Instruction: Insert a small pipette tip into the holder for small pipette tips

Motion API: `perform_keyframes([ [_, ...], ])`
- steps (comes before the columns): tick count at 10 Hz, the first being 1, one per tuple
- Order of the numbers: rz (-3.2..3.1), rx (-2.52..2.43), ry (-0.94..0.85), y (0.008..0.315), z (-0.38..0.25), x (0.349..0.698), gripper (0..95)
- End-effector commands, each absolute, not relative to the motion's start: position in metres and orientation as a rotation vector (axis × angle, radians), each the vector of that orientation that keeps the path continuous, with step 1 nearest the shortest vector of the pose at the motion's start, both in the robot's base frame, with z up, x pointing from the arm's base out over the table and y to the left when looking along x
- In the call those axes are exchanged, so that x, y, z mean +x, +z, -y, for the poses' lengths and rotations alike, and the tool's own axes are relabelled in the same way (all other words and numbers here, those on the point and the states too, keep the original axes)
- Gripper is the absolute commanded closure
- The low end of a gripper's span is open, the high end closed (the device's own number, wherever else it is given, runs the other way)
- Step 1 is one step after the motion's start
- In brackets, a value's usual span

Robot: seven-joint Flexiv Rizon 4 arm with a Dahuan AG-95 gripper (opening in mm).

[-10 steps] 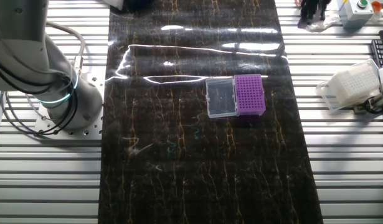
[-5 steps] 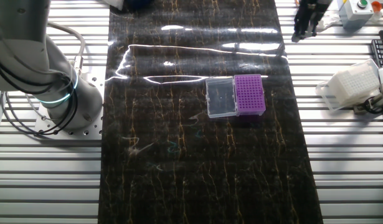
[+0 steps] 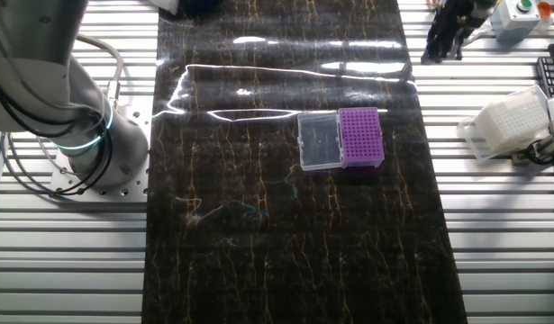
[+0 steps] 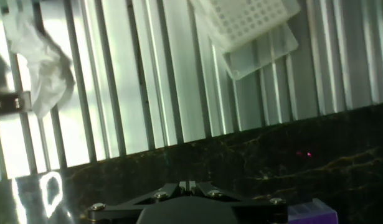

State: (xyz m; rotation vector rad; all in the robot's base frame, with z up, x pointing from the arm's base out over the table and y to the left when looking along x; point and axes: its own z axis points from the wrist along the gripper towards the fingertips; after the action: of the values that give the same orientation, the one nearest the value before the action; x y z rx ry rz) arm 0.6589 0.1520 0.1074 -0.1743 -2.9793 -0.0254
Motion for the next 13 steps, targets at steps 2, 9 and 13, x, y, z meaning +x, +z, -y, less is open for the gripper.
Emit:
perform_keyframes([
  [2,3.029,-0.219,-0.005,0.101,-0.152,0.658,95.0],
  [9,3.049,-0.185,-0.003,0.089,-0.152,0.657,95.0],
  [13,3.046,-0.199,0.004,0.078,-0.152,0.655,95.0],
])
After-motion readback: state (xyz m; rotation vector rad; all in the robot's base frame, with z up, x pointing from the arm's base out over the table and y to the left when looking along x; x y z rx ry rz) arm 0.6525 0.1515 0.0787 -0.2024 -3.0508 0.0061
